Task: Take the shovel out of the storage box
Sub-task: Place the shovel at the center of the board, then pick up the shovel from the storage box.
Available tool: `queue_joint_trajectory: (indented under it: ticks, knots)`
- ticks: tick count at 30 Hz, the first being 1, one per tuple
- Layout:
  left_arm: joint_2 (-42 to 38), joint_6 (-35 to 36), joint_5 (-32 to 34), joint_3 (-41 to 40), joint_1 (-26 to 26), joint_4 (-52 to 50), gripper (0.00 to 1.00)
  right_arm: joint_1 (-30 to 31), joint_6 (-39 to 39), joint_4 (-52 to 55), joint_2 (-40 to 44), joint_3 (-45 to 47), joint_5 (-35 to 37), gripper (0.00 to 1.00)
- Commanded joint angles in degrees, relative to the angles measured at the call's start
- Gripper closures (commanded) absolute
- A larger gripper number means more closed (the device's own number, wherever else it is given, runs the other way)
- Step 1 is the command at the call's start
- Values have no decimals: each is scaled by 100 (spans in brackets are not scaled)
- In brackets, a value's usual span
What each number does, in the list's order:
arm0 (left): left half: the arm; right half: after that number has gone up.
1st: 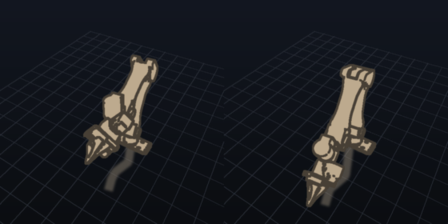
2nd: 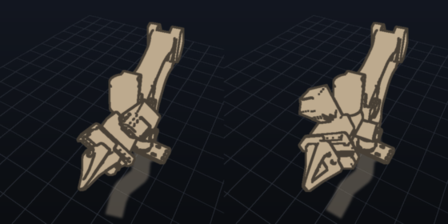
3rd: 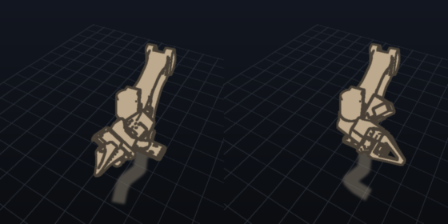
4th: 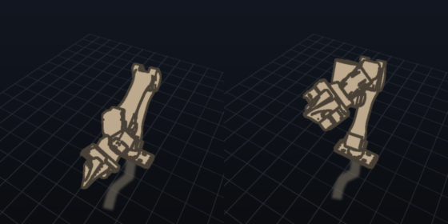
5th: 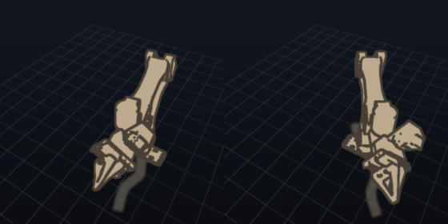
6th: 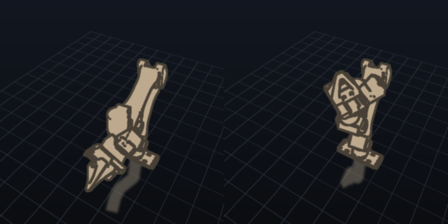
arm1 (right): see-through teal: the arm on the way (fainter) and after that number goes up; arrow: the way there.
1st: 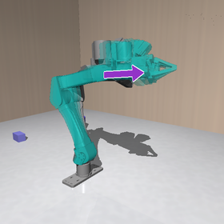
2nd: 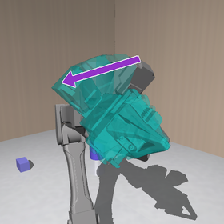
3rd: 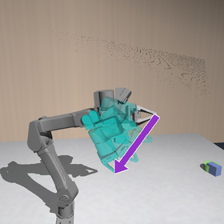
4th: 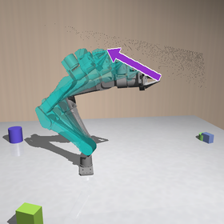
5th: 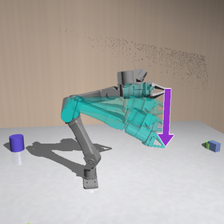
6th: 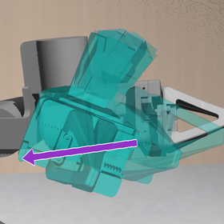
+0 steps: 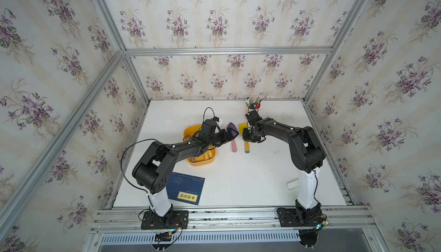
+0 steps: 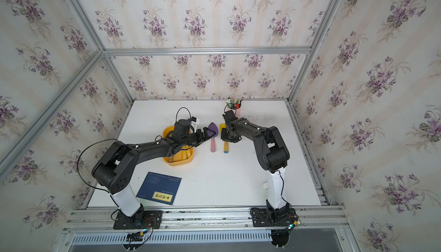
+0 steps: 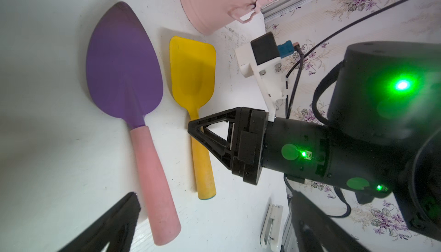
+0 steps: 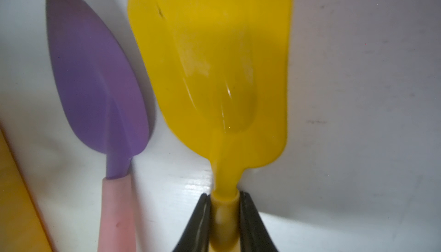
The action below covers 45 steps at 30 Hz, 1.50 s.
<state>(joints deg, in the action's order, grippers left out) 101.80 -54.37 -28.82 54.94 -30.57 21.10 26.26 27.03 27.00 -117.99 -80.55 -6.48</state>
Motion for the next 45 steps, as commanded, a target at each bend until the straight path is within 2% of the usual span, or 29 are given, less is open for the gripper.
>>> queue_joint_trajectory:
  ticks: [1, 11, 17, 20, 25, 26, 31, 36, 41, 45]
  knots:
    - [42, 91, -45, 69, -36, -41, 2, -6, -10, 259, -35, 32, 131, 61]
    - [-49, 137, -31, 111, -54, -172, 2, -6, -15, 391, 147, -72, 166, 57]
    - [-186, 154, -121, 87, -21, -248, 2, 27, -3, 383, 680, 76, 192, 56]
    - [-470, 224, -162, -8, 112, -408, 3, 104, 39, 355, 1111, 147, 184, 55]
    - [-1163, 663, -216, -123, 523, -1275, 3, 413, 56, 556, 1487, -134, 237, 55]
    - [-1344, 733, -243, -229, 661, -1407, 3, 710, 45, 608, 1487, -261, 288, 55]
    - [-2261, 1072, -556, -805, 1641, -2080, 8, 1654, 98, 817, 1151, -1089, 517, 57]
    - [-3137, 1506, -574, -1337, 2454, -2791, 10, 2381, 144, 930, 396, -2009, 613, 60]
    - [-3374, 1591, -751, -1658, 2918, -2863, 10, 2663, 169, 928, -334, -2641, 518, 62]
    - [-3419, 1721, -552, -1806, 2968, -2896, 10, 2825, 197, 996, -785, -2988, 524, 62]
